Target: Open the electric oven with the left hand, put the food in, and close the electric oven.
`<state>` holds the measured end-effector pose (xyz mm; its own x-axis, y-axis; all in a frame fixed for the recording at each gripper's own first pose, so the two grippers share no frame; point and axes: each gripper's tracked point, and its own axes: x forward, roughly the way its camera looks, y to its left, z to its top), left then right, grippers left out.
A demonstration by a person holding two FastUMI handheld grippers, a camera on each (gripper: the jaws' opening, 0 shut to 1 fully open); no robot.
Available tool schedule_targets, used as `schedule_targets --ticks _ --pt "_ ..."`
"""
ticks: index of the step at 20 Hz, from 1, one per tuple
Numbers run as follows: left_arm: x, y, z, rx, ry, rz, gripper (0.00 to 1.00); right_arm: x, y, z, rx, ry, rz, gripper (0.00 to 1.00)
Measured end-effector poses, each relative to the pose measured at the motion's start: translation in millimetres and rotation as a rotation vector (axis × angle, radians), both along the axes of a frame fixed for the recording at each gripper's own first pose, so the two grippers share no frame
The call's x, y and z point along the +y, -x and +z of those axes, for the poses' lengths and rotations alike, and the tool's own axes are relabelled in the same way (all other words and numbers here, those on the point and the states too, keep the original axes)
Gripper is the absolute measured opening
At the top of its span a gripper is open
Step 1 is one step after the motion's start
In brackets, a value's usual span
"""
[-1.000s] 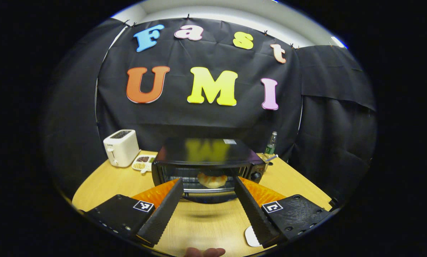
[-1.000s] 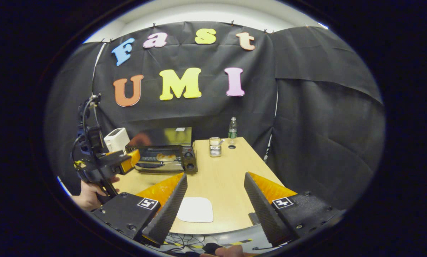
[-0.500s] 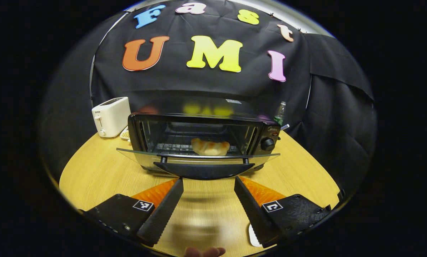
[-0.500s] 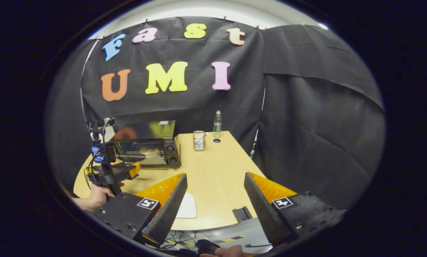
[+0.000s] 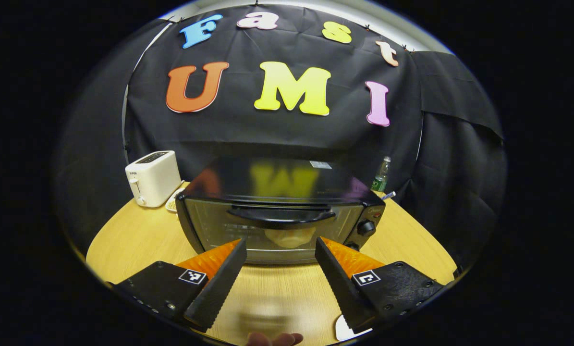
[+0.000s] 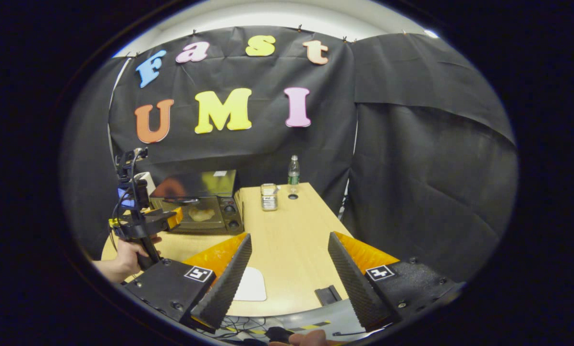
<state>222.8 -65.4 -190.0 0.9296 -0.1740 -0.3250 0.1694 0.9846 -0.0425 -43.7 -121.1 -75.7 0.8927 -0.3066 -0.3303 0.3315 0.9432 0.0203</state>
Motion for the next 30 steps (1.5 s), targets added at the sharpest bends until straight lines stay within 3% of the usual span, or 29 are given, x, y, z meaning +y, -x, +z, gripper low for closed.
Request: schedule_targets --ticks 8,14,21,30 --pt "39 71 130 -0.201 0.035 0.027 0.94 45 -30 79 -0.21 0.031 0.092 0.97" --pt "65 147 198 -0.268 0.046 0.023 0.94 97 -19 106 -0.275 0.054 0.185 0.98" --pt "89 229 233 -0.333 0.052 0.097 0.94 133 10 119 -0.321 0.045 0.3 0.97" --pt "59 324 230 -0.346 0.078 0.15 0.94 133 61 109 -0.325 0.019 0.398 1.0"
